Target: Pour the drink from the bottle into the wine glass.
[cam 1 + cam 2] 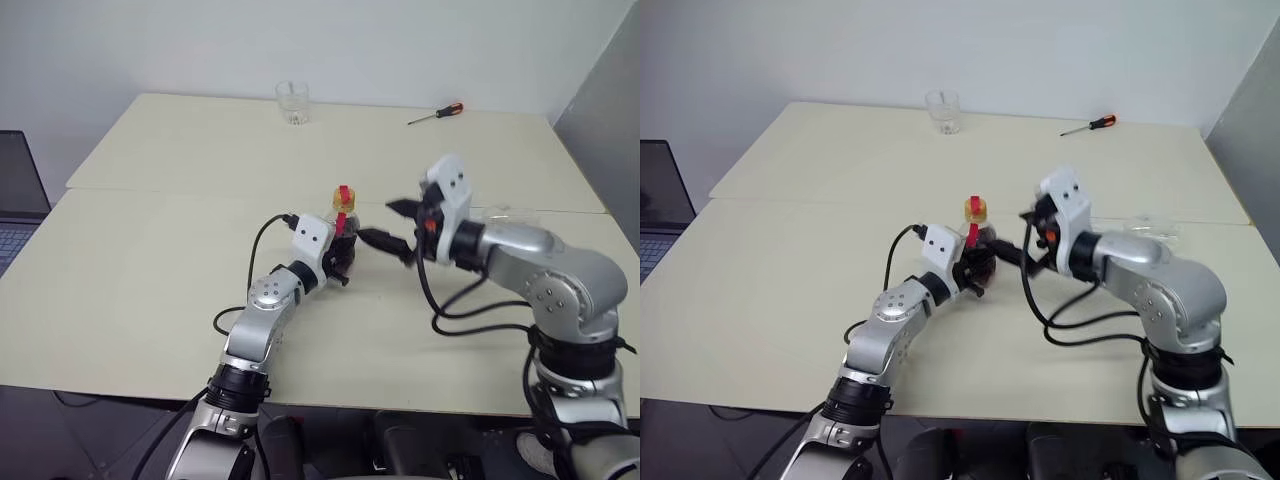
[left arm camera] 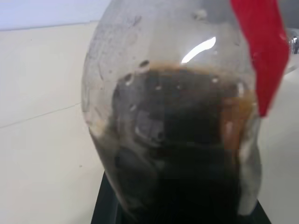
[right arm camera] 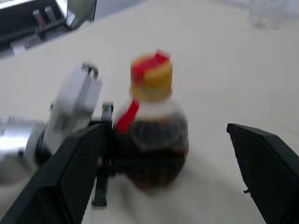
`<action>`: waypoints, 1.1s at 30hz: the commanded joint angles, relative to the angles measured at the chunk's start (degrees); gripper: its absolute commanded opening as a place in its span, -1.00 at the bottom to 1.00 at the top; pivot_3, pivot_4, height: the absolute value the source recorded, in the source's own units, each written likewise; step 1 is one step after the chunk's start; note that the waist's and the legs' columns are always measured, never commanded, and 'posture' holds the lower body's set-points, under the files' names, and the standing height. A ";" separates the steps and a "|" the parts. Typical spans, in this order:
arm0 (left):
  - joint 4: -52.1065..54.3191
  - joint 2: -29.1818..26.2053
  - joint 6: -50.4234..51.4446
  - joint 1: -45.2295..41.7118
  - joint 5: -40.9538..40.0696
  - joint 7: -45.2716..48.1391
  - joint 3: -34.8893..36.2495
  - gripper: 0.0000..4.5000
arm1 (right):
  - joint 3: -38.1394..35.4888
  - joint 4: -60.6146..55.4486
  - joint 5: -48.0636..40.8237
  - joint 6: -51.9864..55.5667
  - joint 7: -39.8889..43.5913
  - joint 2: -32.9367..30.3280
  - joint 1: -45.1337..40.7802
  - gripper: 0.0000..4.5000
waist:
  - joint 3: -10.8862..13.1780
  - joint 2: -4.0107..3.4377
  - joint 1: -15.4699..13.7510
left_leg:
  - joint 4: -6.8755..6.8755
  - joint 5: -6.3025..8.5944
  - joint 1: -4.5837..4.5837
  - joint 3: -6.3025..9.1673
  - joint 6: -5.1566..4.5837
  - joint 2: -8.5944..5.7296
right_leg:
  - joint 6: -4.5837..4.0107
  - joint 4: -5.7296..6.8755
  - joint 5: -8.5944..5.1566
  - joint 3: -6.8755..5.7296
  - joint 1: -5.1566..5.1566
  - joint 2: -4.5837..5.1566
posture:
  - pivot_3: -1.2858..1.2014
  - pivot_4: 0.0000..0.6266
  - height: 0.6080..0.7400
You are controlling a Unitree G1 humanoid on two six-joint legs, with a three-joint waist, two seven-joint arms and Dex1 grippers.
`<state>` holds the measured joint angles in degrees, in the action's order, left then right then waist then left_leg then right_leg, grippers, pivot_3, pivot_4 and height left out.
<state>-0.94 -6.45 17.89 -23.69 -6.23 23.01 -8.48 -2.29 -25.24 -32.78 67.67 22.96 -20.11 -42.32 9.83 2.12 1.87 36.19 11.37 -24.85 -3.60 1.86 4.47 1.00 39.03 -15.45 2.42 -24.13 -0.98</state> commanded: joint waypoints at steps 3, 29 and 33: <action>4.12 0.99 -4.12 -1.12 -0.43 -0.59 0.58 -0.65 | -1.30 0.25 -0.67 0.47 -4.80 5.15 -2.37 1.00 | 0.00 0.00 -0.14 | -0.01 0.00 -0.02 -0.01 0.00 0.01 | -0.02 -0.02 0.01 0.02 0.01 0.00 | 0.03 -0.52 1.00; 3.03 1.59 -8.27 -1.86 0.00 -0.75 -0.28 -0.65 | 3.79 12.89 6.62 -10.51 -10.22 14.00 -8.74 1.00 | 0.00 0.00 -0.13 | -0.02 0.00 -0.05 -0.06 0.00 -0.01 | -0.26 -0.04 0.15 -0.01 -0.02 0.03 | 0.03 -0.52 1.00; 3.56 1.58 -8.09 -1.53 -0.10 -0.62 -0.45 -0.65 | 4.25 14.85 7.57 -12.21 -10.57 15.56 -9.58 1.00 | 0.00 0.00 -0.04 | -0.02 0.00 -0.05 -0.07 0.00 -0.01 | -0.27 -0.04 0.15 0.00 -0.02 0.03 | 0.03 -0.52 1.00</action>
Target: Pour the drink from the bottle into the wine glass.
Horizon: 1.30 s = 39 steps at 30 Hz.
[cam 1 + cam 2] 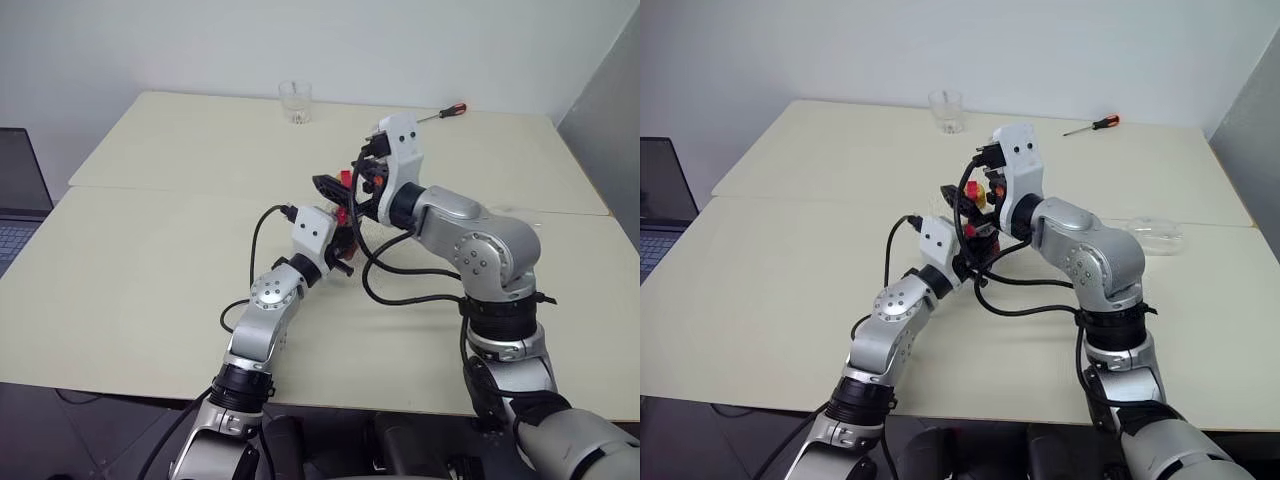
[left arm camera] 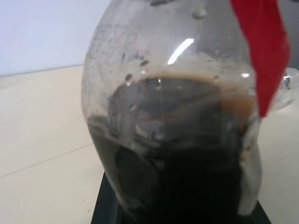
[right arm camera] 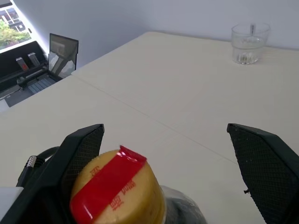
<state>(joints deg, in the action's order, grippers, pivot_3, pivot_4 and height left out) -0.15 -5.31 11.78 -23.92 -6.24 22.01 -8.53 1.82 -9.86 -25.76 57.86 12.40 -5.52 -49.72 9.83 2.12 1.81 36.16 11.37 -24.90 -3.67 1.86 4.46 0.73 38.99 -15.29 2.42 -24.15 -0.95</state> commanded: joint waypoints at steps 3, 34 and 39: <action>3.00 0.36 -1.87 -1.14 -0.16 0.47 -0.41 -0.65 | 0.00 -0.16 0.79 -2.77 0.02 1.17 -2.13 1.00 | 0.00 0.00 -0.04 | 0.00 0.00 0.00 0.00 0.00 0.00 | 0.00 0.00 0.00 -0.04 0.00 0.00 | 0.03 -0.52 1.00; 6.01 -11.25 7.37 -5.31 -18.72 27.21 2.61 -0.65 | -9.20 -19.79 -19.18 11.68 7.15 -12.82 0.23 1.00 | 0.01 -0.01 0.01 | -0.04 0.00 -0.01 0.03 0.00 0.02 | 0.00 -0.01 -0.01 -0.05 0.00 0.01 | 0.03 -0.52 1.00; 6.18 -10.41 7.34 -5.30 -18.21 27.04 1.52 -0.65 | -6.59 -19.45 -18.72 10.40 5.37 -10.69 0.96 1.00 | 0.01 -0.02 0.25 | -0.03 0.00 0.04 0.08 -0.01 0.04 | 0.02 0.04 -0.02 -0.03 0.00 -0.04 | 0.03 -0.52 1.00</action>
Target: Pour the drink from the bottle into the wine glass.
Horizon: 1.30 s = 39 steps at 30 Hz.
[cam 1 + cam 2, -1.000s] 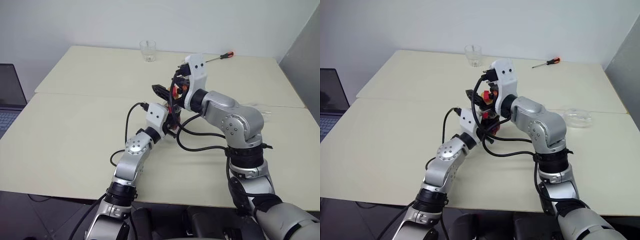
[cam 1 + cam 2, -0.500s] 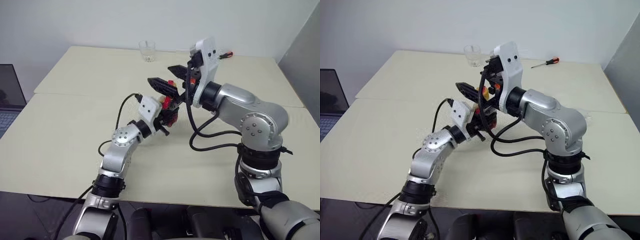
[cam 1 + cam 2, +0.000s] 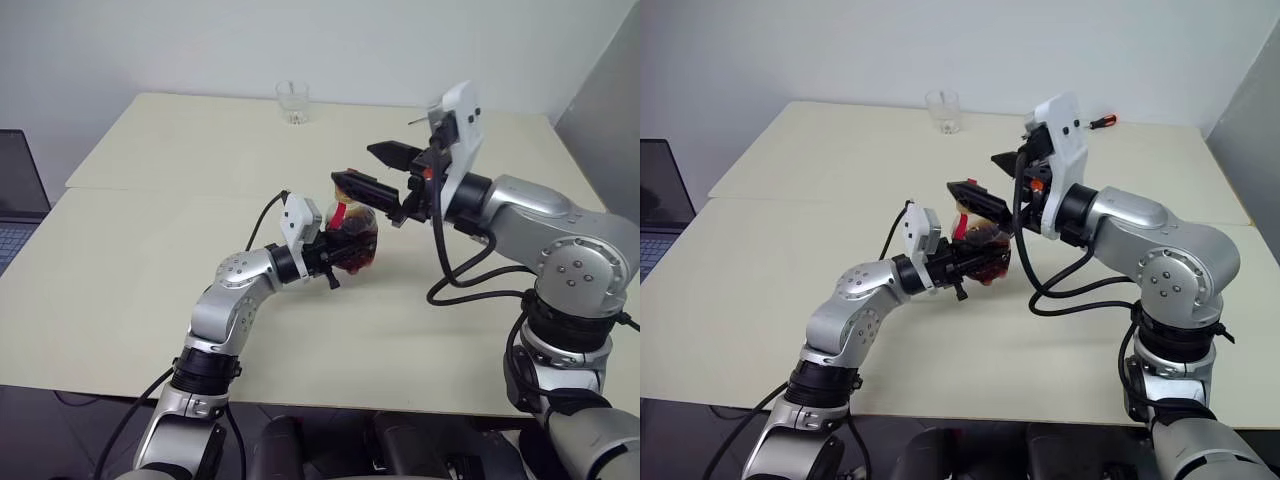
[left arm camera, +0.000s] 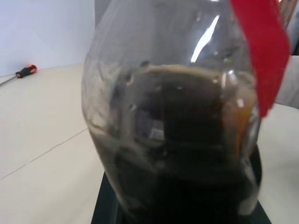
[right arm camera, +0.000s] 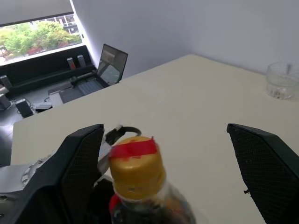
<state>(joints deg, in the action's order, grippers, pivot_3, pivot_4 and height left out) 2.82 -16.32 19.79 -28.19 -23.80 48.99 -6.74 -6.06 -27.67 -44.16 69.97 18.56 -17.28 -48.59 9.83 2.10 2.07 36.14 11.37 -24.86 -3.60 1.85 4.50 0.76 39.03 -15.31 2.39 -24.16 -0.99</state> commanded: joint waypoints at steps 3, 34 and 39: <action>2.91 1.10 -0.87 -0.87 0.02 -0.52 -0.86 -0.65 | 1.87 -0.94 -0.81 -2.84 -0.76 2.96 0.36 1.00 | 0.00 0.00 -0.08 | 0.00 0.00 -0.01 0.03 0.00 0.00 | 0.00 0.00 0.00 0.00 0.00 0.00 | 0.03 -0.52 1.00; 5.11 0.08 -0.21 0.21 0.51 -1.37 -1.64 -0.65 | 4.60 4.74 4.55 -9.40 2.18 -2.32 0.67 1.00 | 0.00 0.00 -0.22 | 0.01 0.00 -0.03 -0.03 0.00 -0.03 | -0.01 -0.04 0.01 0.00 0.00 0.03 | 0.03 -0.52 1.00; 4.88 0.10 -0.36 0.08 0.83 -1.30 -1.42 -0.65 | 3.67 3.03 3.07 -8.34 2.44 -4.00 1.72 1.00 | 0.00 0.00 -0.22 | 0.01 0.00 -0.03 -0.02 0.00 -0.03 | -0.01 -0.04 0.01 0.00 0.01 0.03 | 0.03 -0.52 1.00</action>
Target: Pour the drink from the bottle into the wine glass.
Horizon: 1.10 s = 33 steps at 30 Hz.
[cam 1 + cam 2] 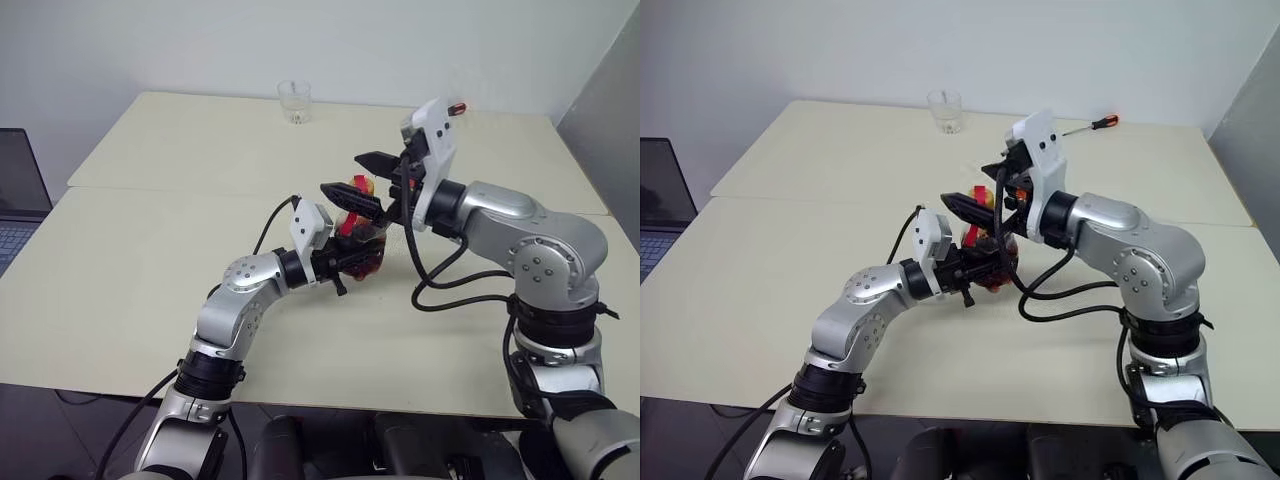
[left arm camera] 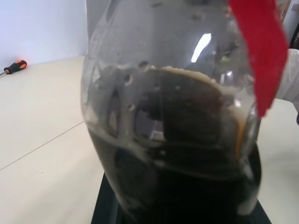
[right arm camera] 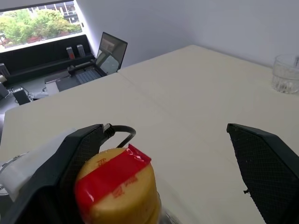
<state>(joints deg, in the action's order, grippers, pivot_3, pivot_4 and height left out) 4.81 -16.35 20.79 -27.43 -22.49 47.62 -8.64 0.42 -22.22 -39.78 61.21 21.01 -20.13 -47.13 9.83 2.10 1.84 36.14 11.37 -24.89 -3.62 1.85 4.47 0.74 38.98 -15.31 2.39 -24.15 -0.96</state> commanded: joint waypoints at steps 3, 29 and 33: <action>2.63 0.17 -1.51 -0.83 -0.31 0.07 0.57 -0.65 | -3.33 -3.58 -2.27 1.30 0.18 -2.00 0.81 1.00 | 0.00 0.00 0.00 | 0.00 0.00 0.00 0.00 0.00 0.00 | 0.00 0.01 0.00 0.00 0.00 0.00 | 0.03 -0.52 1.00; 1.37 -0.04 -3.08 -0.47 1.32 0.10 0.59 -0.65 | -3.85 -7.91 -11.19 2.68 3.12 -4.73 1.06 -0.45 | 0.00 0.00 0.00 | 0.01 0.00 0.00 0.01 0.00 0.00 | 0.03 0.00 -0.02 0.00 0.01 0.00 | 0.03 -0.52 1.00; 1.38 -0.18 -2.98 -0.24 1.37 0.03 0.70 -0.65 | -4.84 -6.71 -11.95 1.83 3.88 -4.70 0.82 -0.45 | 0.00 0.00 -0.01 | 0.01 0.00 0.00 0.01 0.00 0.00 | 0.03 0.00 -0.02 0.00 0.01 0.00 | 0.03 -0.52 1.00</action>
<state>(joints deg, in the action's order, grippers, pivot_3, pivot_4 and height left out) 4.61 -16.58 19.17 -27.43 -21.11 48.16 -8.67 -2.01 -27.54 -48.93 64.37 23.56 -24.82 -45.15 9.83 2.10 1.84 36.15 11.37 -24.88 -3.61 1.85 4.47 0.77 38.99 -15.32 2.40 -24.15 -0.96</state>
